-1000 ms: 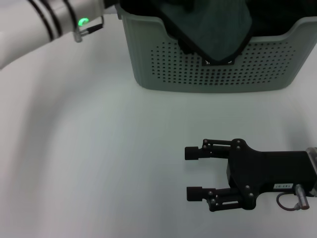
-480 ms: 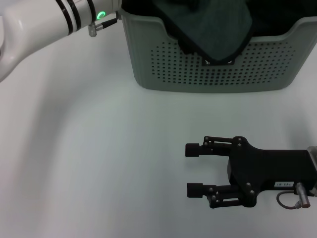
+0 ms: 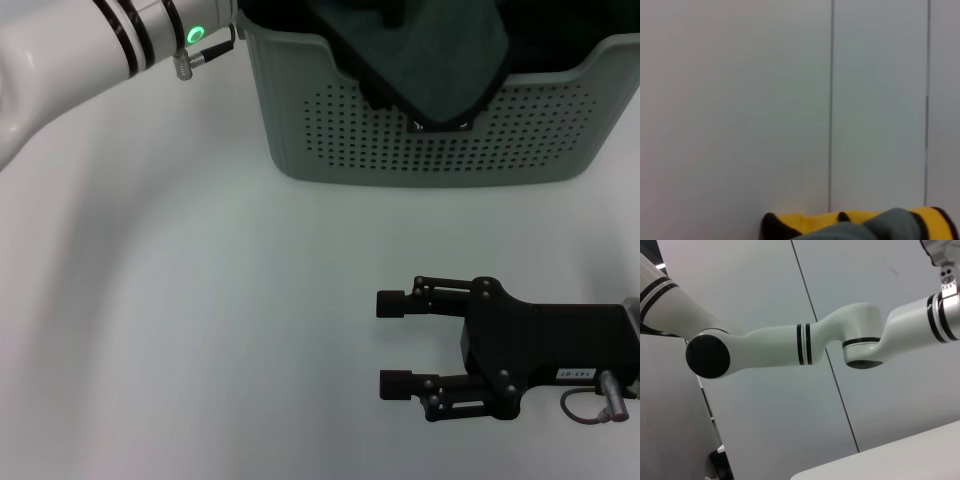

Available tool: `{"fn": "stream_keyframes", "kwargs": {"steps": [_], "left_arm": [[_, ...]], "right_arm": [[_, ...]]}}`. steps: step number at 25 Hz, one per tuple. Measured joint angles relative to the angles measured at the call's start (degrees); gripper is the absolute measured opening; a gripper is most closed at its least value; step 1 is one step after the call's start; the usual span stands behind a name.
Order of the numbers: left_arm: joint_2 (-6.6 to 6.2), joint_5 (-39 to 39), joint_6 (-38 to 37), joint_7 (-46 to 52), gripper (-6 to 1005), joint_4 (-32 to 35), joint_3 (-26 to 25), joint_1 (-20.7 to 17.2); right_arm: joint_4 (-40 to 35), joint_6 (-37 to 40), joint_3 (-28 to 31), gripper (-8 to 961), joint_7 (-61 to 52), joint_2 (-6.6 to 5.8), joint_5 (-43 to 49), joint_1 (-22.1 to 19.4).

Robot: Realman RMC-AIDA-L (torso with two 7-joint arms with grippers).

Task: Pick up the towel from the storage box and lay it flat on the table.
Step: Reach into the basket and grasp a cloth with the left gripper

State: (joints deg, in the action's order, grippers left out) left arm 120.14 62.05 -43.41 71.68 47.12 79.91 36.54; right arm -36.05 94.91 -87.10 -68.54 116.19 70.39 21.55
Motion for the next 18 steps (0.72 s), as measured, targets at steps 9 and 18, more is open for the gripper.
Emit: {"fn": "stream_keyframes", "kwargs": {"steps": [9, 18], "left_arm": [[0.04, -1.1, -2.0, -2.5, 6, 0.8, -0.3, -1.4], [-0.23, -6.4, -2.3, 1.8, 83, 3.6, -0.5, -4.8]], "right_arm": [[0.0, 0.0, 0.1, 751, 0.0, 0.0, 0.0, 0.0], [0.0, -0.1, -0.1, 750, 0.0, 0.0, 0.0, 0.2]]}}
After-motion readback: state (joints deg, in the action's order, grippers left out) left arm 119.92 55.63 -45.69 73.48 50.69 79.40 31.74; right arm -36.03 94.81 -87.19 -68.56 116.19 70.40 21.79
